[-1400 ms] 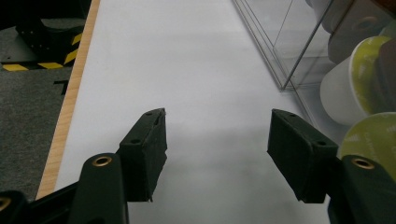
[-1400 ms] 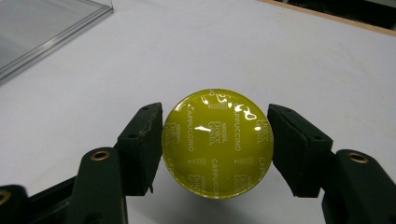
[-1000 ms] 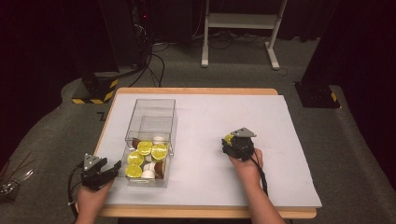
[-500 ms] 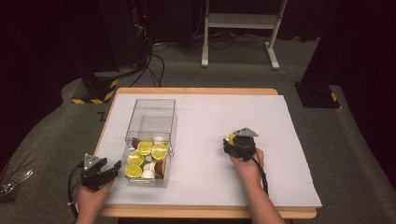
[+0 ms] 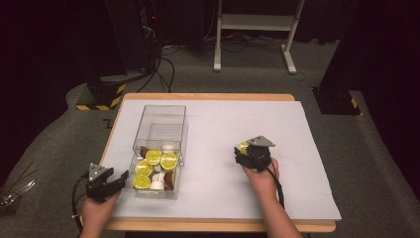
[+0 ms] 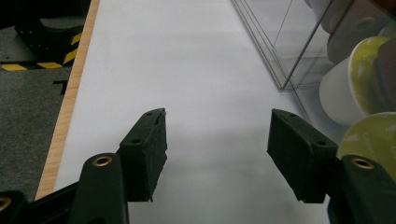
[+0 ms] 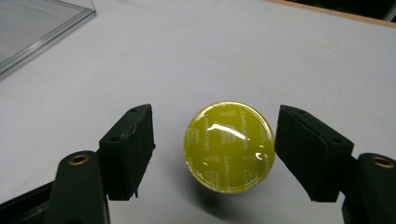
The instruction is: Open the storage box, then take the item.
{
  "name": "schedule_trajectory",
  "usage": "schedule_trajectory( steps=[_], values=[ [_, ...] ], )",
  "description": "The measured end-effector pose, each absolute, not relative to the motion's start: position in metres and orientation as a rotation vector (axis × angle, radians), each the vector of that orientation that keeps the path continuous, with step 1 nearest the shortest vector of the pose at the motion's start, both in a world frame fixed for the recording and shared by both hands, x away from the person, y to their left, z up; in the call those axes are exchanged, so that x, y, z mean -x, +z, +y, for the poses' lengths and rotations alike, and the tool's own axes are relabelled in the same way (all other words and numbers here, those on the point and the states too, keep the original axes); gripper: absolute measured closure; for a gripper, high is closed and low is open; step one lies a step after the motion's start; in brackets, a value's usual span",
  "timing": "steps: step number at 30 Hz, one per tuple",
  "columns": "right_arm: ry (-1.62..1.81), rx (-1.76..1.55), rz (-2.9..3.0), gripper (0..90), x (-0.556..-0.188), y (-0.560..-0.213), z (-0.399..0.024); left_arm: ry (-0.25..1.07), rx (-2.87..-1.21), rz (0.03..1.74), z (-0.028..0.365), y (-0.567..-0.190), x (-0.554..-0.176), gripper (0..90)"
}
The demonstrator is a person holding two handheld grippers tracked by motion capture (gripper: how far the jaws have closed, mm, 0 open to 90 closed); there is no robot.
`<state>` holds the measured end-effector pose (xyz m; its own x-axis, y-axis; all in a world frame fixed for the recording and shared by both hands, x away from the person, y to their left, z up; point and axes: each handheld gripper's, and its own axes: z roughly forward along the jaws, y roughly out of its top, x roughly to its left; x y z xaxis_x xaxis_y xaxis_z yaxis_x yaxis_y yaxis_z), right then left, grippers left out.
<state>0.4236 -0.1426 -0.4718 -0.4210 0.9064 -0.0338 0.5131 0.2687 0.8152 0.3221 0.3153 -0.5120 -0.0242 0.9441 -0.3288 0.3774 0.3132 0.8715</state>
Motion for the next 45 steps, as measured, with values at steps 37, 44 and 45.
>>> schedule_trajectory(
  steps=[37, 44, 45],
  values=[
    [1.221, -1.056, 2.149, 33.0, -0.377, -0.447, -0.093, 0.684, -1.224, 1.559, 0.315, -0.511, -0.320, 38.9],
    [1.232, -1.027, 2.182, 32.9, -0.371, -0.452, -0.084, 0.678, -1.230, 1.545, 0.316, -0.510, -0.317, 38.9],
    [1.237, -1.022, 2.184, 32.8, -0.370, -0.452, -0.083, 0.678, -1.231, 1.539, 0.316, -0.510, -0.317, 38.9]
  ],
)
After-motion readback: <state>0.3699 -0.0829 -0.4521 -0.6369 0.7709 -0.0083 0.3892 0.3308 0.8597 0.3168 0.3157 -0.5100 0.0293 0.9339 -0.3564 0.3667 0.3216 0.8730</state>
